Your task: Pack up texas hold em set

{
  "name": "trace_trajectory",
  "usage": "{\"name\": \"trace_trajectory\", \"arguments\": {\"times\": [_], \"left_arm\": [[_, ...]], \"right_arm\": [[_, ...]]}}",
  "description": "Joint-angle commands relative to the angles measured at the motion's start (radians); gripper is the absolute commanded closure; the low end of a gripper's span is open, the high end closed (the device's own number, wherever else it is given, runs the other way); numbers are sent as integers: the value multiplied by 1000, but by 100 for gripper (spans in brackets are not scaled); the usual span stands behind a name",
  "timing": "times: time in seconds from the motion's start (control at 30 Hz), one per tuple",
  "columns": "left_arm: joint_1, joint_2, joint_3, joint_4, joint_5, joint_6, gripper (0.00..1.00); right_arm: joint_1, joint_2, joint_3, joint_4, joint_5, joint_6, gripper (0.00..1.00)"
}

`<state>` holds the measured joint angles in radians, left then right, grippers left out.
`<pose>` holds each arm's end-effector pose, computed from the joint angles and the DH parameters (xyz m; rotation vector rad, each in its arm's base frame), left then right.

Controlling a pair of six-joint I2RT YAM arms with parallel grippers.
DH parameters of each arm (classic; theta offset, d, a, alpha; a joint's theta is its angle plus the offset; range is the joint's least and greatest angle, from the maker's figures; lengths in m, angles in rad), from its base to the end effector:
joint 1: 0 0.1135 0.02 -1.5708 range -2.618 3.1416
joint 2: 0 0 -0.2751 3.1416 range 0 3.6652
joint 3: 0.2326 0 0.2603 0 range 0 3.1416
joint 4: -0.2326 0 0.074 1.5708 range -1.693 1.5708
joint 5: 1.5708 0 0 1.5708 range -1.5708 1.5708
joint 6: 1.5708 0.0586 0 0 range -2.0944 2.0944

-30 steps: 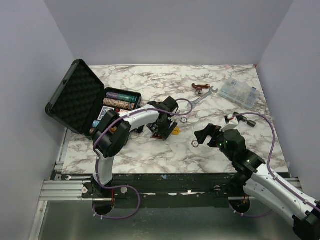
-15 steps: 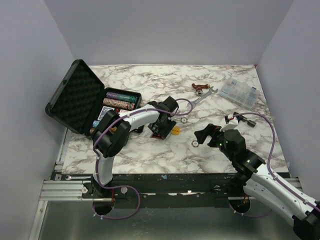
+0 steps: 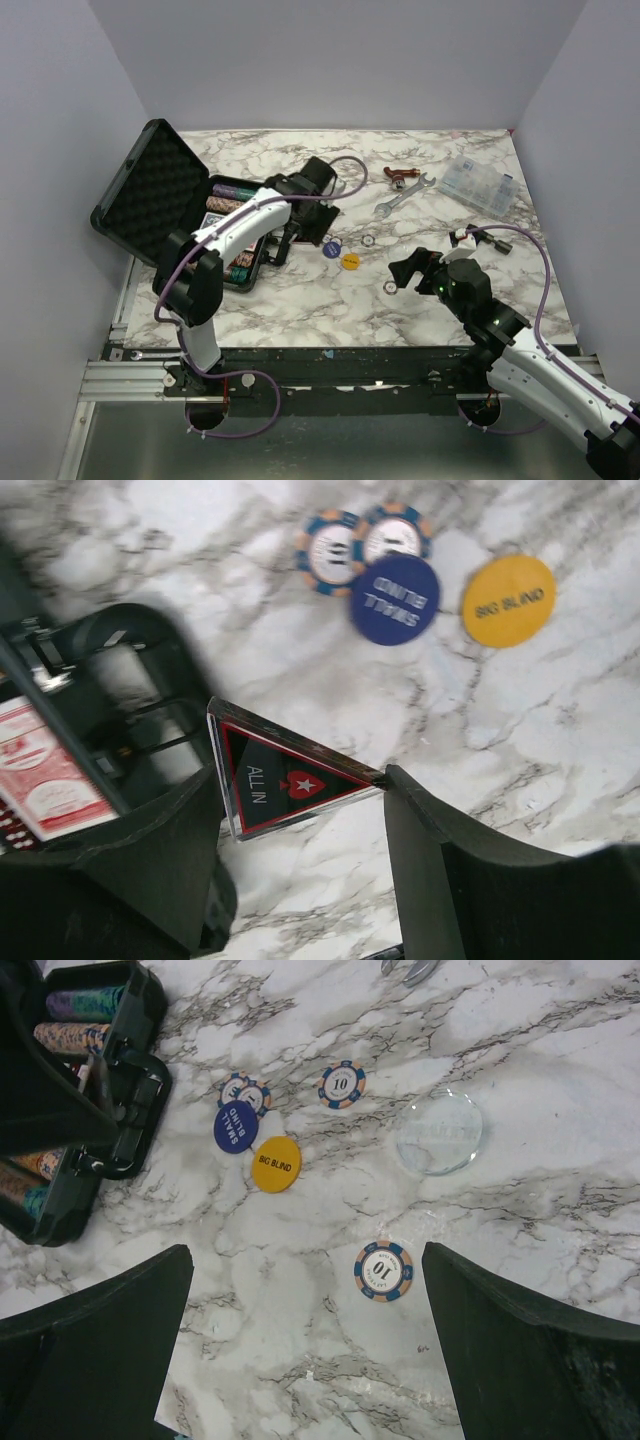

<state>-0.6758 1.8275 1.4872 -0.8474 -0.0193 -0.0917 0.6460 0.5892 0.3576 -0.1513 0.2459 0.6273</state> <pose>0.3114 -0.2482 0.2286 0.7937 2.6579 -0.1766 0.1467 0.0927 0.2178 0.1469 1.9845 0.5991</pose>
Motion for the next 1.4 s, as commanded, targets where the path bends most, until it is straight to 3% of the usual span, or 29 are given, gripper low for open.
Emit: {"name": "trace_trajectory", "arguments": {"times": [0.0, 0.27, 0.4, 0.57, 0.97, 1.37], "left_arm": [[159, -80, 57, -73, -43, 46, 69], [364, -58, 72, -67, -69, 53, 70], [448, -11, 90, -54, 18, 41, 71], [463, 65, 108, -47, 99, 34, 71], [487, 132, 134, -61, 55, 36, 71], [507, 175, 162, -73, 63, 33, 62]], "right_arm": [[-2, 3, -11, 11, 6, -4, 0], [-2, 14, -8, 14, 2, -7, 0], [-2, 18, -5, 13, -1, -9, 0], [-2, 30, 1, 11, 2, -10, 0], [-2, 46, 3, 10, 1, -6, 0], [-2, 57, 4, 11, -2, -5, 0]]}}
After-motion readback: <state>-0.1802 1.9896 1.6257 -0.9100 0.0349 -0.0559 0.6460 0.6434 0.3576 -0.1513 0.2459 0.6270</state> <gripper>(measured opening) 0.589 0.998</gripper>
